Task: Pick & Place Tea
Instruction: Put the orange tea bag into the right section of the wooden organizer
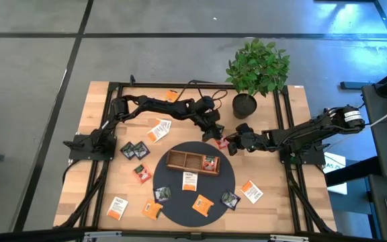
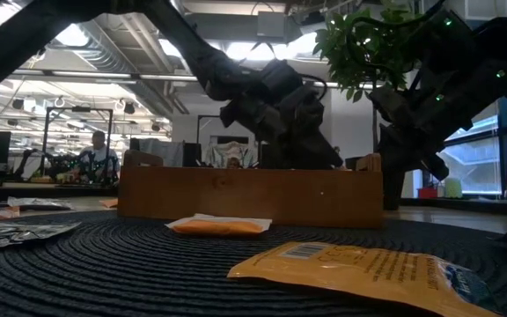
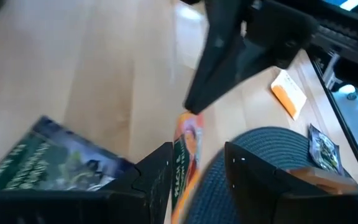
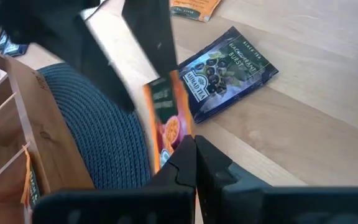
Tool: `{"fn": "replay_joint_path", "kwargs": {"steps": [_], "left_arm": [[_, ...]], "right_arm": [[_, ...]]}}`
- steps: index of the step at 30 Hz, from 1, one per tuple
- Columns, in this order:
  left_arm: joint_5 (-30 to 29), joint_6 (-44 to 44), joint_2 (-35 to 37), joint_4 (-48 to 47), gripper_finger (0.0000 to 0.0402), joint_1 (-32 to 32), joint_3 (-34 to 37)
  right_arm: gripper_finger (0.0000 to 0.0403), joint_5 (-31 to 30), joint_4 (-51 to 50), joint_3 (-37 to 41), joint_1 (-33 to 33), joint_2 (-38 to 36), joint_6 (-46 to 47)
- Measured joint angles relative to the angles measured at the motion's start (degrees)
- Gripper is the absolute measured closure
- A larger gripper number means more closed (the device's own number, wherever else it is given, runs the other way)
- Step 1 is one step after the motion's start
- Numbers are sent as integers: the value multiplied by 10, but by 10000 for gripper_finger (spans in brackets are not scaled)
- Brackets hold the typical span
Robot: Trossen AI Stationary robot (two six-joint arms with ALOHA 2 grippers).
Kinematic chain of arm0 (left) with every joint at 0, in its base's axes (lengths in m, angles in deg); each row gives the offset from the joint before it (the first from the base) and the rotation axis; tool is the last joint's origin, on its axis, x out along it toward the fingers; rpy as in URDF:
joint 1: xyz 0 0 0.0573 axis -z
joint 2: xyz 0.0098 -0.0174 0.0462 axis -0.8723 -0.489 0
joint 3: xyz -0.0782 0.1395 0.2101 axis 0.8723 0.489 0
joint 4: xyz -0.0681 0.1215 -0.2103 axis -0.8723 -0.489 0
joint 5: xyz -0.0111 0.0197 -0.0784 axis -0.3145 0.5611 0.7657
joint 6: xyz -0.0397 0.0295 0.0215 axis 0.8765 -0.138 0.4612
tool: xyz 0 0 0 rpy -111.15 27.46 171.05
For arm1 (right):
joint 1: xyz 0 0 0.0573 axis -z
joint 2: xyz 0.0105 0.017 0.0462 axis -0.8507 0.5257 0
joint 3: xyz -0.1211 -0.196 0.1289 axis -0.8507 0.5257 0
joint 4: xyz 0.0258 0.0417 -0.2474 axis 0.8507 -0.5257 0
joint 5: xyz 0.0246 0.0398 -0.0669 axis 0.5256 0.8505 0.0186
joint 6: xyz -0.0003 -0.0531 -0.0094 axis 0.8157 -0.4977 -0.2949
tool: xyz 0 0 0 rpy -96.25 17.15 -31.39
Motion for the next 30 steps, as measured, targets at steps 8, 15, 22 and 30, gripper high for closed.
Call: {"fn": "replay_joint_path", "kwargs": {"steps": [8,15,22,30], "left_arm": [[-1,-27,0,0,279,17,0],[-4,-29,0,0,344,14,0],[7,-20,0,0,397,0,0],[107,11,2,-1,399,-12,0]], "right_arm": [[403,0,0,0,0,0,1],[402,-1,0,0,0,0,7],[371,61,17,-1,1,-3,-27],[358,83,1,-17,20,-112,-77]]}}
